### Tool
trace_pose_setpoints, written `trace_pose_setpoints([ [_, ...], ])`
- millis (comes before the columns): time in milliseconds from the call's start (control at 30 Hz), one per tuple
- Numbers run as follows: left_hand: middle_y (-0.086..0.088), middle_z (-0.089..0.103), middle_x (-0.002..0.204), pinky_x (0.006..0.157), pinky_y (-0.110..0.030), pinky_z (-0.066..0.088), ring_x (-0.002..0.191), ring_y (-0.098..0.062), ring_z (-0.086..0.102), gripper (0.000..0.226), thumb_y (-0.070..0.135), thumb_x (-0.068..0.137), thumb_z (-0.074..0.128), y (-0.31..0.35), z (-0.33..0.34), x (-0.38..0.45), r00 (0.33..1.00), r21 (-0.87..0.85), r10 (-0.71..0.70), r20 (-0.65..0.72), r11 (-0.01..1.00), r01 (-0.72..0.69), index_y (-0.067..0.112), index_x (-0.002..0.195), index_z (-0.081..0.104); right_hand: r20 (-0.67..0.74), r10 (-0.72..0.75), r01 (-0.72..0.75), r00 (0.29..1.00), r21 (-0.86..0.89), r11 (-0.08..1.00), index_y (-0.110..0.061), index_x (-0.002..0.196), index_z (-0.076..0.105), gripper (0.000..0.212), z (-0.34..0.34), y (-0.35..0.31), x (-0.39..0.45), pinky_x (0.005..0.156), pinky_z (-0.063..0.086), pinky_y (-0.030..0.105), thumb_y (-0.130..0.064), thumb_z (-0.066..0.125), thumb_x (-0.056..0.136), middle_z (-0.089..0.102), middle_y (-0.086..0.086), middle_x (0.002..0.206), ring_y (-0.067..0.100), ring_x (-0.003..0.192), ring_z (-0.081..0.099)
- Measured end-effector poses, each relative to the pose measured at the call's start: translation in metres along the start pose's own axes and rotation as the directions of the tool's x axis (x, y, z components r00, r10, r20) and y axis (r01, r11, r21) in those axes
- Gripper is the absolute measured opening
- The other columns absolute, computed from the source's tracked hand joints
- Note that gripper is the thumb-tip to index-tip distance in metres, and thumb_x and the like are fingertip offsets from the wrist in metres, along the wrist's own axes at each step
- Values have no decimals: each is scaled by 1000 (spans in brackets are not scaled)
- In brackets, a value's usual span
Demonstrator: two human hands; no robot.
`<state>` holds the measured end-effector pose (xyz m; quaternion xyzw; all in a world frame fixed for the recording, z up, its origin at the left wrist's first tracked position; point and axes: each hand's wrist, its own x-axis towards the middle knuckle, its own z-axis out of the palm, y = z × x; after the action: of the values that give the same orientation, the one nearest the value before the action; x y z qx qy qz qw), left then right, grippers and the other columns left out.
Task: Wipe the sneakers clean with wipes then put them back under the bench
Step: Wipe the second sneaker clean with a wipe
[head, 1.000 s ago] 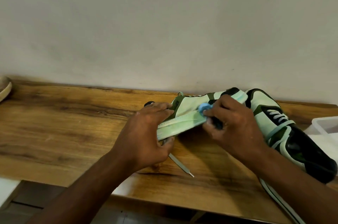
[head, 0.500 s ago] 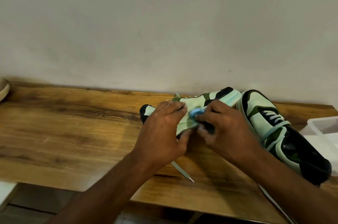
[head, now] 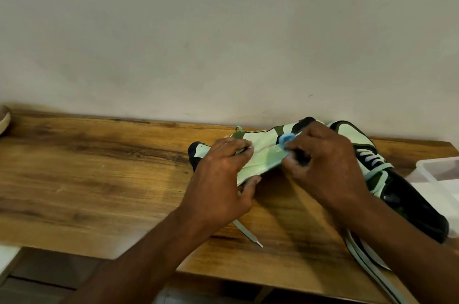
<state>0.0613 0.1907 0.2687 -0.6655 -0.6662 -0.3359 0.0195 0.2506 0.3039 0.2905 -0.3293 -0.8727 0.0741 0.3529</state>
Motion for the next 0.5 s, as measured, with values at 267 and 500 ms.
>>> trace_pose_setpoints([
  [267,1,67,132,108,-34,49,129,-17,55,56,25,78,77,0,-1,0,1000,-26,-1,11,1000,2,10,131,71,174,-176,157,969,118,980,-8,104,80,26,14,-20,-14,66,57,28,-6,82,78,62,3,96,15,79,61],
  [500,2,68,132,107,-26,43,129,-16,54,57,31,79,78,1,0,0,1000,-25,-26,1,999,26,10,131,72,-57,32,-31,998,17,999,-5,108,78,28,8,-2,-2,70,57,34,-1,77,81,61,6,100,19,85,61],
])
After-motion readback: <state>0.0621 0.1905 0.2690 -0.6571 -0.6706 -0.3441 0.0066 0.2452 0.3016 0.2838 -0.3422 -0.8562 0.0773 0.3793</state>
